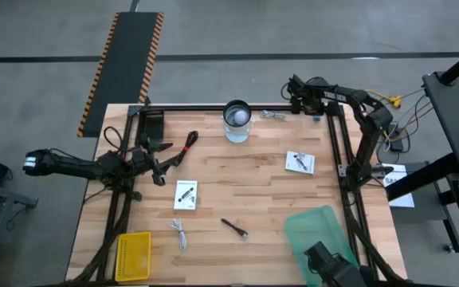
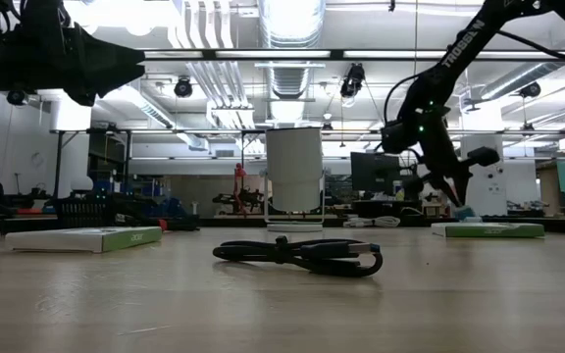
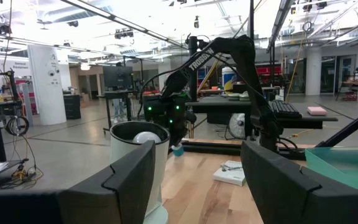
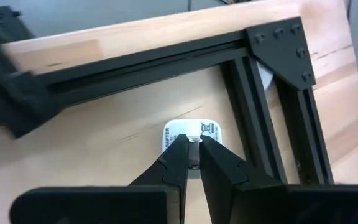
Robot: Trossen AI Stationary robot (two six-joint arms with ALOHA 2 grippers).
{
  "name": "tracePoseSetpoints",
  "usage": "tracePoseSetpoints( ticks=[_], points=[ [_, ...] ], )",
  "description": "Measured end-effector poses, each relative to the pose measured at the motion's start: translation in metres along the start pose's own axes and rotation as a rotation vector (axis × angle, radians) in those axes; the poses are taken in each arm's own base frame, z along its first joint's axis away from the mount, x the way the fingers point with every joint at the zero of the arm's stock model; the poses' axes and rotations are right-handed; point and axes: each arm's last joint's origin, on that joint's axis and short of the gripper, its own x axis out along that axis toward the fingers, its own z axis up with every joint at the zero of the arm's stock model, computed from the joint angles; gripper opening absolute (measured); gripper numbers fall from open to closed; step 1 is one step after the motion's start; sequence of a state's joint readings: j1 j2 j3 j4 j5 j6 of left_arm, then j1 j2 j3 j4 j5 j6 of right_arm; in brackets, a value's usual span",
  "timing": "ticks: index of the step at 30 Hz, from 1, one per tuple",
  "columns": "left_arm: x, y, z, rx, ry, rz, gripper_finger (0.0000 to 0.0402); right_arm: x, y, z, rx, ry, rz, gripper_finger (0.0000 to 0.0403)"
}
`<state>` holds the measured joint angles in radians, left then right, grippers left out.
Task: Pick and place items into bin
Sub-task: Put the blue charger adapter into the black bin
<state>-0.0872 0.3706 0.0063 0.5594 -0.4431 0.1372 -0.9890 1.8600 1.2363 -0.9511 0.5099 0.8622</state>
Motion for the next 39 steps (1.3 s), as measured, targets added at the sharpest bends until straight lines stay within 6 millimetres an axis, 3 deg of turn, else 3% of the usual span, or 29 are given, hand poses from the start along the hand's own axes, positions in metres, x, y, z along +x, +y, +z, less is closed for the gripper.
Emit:
tracePoseSetpoints(
  ticks=[11,19,26,39],
  points=[
    [0.0,0.0,0.0,0.0,-0.001,0.0,0.0222,-0.04,-0.011,-0.004,-0.044,-0.004,0.155,0.0028],
    [0.0,0.0,0.0,0.0,-0.001,0.0,0.0222,-0.078,-0.011,-0.023,-0.104,-0.057,0.274,0.0028],
    [0.0,0.0,0.0,-0.001,-0.002,0.0,0.0222,-0.107,-0.006,-0.049,-0.185,-0.077,0.383,0.0028],
    [0.0,0.0,0.001,-0.002,-0.005,0.001,0.0222,-0.154,0.005,-0.117,-0.404,-0.099,0.552,0.0028]
  ],
)
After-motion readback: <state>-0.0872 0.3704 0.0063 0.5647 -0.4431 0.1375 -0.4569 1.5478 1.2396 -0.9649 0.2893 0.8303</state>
